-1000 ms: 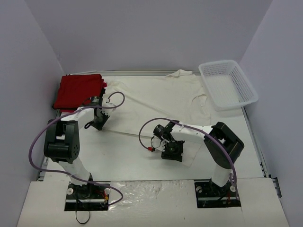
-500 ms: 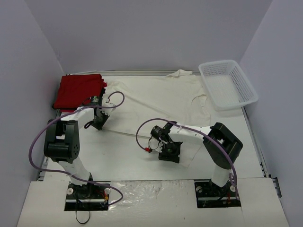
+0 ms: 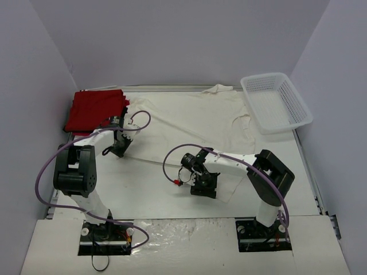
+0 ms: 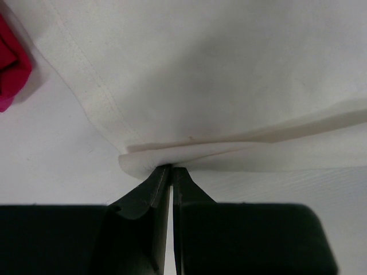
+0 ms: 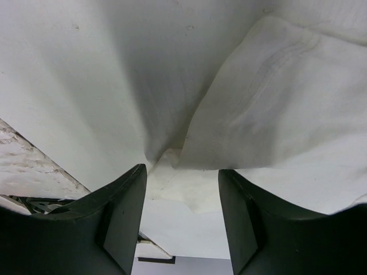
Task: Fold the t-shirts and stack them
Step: Grap the side of the flattened tshirt closest away from the robot with both arms
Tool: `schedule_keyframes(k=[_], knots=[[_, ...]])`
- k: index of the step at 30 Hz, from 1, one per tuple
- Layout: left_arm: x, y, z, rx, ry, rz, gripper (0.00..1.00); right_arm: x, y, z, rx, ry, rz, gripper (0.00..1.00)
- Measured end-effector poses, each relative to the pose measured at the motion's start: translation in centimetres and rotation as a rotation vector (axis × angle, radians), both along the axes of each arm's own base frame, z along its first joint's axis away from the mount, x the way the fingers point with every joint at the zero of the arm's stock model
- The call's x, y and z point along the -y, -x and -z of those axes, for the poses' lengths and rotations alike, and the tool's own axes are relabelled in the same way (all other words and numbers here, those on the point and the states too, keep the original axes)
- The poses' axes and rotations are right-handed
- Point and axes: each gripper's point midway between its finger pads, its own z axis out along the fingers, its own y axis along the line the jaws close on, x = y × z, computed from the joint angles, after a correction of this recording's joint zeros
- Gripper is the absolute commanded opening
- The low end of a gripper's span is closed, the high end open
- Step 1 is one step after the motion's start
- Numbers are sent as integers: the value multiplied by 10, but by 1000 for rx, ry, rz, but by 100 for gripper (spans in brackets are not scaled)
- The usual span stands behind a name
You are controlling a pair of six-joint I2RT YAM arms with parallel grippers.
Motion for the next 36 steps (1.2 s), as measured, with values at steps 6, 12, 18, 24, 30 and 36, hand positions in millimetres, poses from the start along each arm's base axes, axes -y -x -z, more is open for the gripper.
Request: schedule_keyframes(k=[6, 12, 18, 24, 30, 36], knots=[[0, 0, 0, -1, 0, 0, 2, 3, 1, 6, -14, 26, -1, 49], [0, 0, 0, -2, 2, 0, 2, 4, 0, 7, -3, 57, -9, 47], [0, -1, 0, -2, 3, 0, 2, 6, -7, 9, 43, 103, -13, 14], [0, -1, 0, -2, 6, 1, 3, 10, -7, 9, 49, 126, -4, 0], [1, -1, 0, -2, 13, 4, 3, 10, -7, 9, 55, 129, 13, 0], [3, 2, -2, 8, 29, 19, 2, 7, -10, 5, 86, 106, 58, 0]])
